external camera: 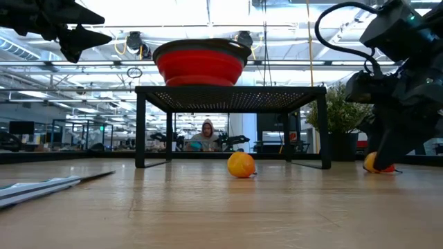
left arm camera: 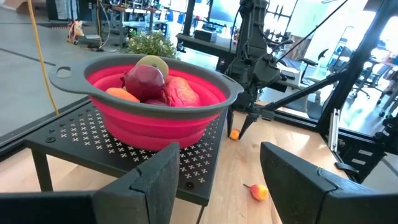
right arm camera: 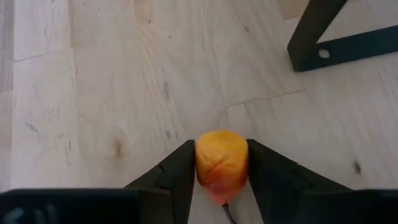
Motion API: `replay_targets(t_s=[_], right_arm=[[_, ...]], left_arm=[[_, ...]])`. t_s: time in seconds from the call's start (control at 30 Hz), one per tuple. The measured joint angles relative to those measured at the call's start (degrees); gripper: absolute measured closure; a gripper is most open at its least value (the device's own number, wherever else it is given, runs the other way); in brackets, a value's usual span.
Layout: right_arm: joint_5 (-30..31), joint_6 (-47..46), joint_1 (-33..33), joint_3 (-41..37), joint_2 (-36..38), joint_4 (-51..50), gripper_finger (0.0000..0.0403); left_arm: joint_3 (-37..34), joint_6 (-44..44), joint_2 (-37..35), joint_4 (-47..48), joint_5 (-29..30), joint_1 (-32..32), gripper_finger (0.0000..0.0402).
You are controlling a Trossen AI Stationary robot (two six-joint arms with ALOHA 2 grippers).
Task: Pick & Place Fruit
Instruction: Put the right peach into the strainer on the shelf
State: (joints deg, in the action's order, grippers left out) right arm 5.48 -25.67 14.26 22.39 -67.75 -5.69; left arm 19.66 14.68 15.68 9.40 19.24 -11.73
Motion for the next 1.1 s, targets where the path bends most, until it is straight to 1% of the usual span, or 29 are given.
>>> replay_targets(t_s=[0.17,0.27,0.4,0.47,0.63,0.73,0.8,0.93,1.1], right_arm=[[-0.46,0.02,0.0,0.32,0.0,1.13,0.029],[-3.0,1.82,0.0,1.74,0.0,0.99,0.0298],[-6.77,2.99,0.0,4.19,0.02,0.58,0.0298],[-9.78,3.0,0.0,5.5,0.39,0.62,0.0295],[-20.64,2.35,0.0,9.09,2.99,0.88,0.0295],[-24.91,0.72,0.0,11.17,5.08,2.48,0.0299],[-25.85,-1.41,-0.02,11.72,6.62,6.34,0.03],[-26.3,-5.29,-0.06,11.74,8.97,19.68,0.0296],[-20.69,-6.65,-0.06,11.74,10.27,35.97,0.0297]], left_arm=[[0.0,0.02,0.0,0.01,0.01,0.0,0.0179],[0.0,0.02,0.0,-0.01,0.01,0.0,0.0179],[0.0,0.02,0.0,0.01,0.01,0.0,0.0179],[0.0,0.02,0.0,0.01,0.01,0.0,0.0179],[0.02,0.02,-0.01,0.0,0.01,0.01,0.0179],[0.02,0.02,0.0,-0.01,-0.01,0.0,0.0179],[0.02,0.03,0.0,-0.01,-0.01,0.0,0.0179],[0.02,0.04,0.0,-0.04,-0.01,0.0,0.0179],[0.02,0.06,0.0,-0.12,0.01,0.0,0.0179]])
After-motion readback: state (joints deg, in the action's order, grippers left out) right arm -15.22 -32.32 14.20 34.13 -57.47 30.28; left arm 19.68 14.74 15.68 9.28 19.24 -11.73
